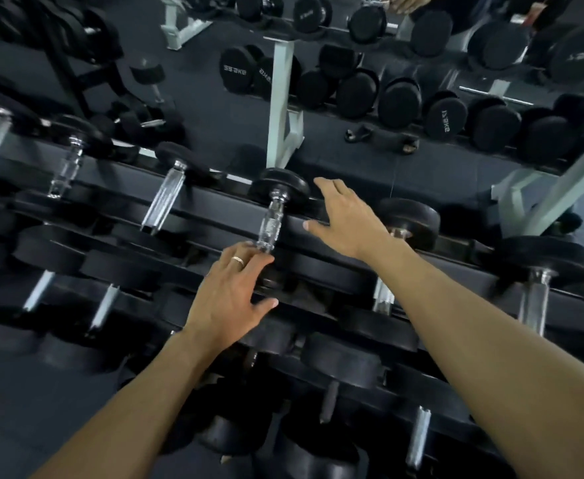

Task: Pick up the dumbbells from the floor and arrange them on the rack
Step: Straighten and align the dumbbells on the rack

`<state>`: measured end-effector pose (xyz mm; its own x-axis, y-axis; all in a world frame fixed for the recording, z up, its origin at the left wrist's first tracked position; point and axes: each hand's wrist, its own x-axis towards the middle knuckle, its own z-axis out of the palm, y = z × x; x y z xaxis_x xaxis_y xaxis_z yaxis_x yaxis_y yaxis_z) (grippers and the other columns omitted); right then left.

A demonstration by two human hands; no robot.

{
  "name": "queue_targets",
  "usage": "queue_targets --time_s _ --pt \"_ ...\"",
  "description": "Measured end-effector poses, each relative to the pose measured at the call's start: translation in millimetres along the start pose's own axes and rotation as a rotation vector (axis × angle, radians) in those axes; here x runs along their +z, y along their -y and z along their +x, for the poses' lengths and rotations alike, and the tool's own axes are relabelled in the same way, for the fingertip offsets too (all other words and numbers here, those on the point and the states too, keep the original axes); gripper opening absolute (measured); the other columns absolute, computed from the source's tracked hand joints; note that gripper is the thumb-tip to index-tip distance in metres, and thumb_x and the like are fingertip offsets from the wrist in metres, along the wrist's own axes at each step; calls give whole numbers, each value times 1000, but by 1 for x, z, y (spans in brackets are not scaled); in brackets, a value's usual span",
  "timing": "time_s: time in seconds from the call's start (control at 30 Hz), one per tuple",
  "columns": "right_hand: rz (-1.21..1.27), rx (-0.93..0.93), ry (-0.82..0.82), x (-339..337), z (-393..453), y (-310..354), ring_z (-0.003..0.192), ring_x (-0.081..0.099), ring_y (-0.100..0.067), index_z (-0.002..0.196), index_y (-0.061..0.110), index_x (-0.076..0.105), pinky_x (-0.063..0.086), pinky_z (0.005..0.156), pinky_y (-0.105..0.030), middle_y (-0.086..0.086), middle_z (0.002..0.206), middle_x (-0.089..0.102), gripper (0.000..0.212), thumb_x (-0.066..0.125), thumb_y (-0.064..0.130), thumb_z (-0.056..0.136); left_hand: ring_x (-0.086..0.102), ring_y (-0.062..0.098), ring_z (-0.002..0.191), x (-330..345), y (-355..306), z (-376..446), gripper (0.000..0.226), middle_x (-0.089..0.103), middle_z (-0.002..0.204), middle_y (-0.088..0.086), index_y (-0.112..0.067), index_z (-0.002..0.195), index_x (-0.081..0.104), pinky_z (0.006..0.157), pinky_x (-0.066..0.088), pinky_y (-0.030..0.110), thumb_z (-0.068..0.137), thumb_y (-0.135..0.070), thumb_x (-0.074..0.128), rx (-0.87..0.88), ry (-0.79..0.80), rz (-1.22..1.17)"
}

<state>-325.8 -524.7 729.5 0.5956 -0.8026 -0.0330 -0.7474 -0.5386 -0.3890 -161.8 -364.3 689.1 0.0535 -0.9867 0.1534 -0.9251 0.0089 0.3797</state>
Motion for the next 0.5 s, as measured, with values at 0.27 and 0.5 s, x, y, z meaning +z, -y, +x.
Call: queue_targets --time_s 0.27,0.5 --pt "23 104 26 11 56 26 131 44 -33 150 12 26 39 107 -44 -13 147 41 68 63 21 94 42 23 131 -2 55 20 81 46 140 7 -16 142 35 108 36 35 76 -39 76 -80 307 35" --pt "5 179 -53 22 72 23 110 56 -33 131 14 50 46 94 -45 -8 121 59 39 62 19 94 62 31 102 5 62 32 48 63 116 8 -10 123 56 89 48 43 81 -27 73 53 270 -15"
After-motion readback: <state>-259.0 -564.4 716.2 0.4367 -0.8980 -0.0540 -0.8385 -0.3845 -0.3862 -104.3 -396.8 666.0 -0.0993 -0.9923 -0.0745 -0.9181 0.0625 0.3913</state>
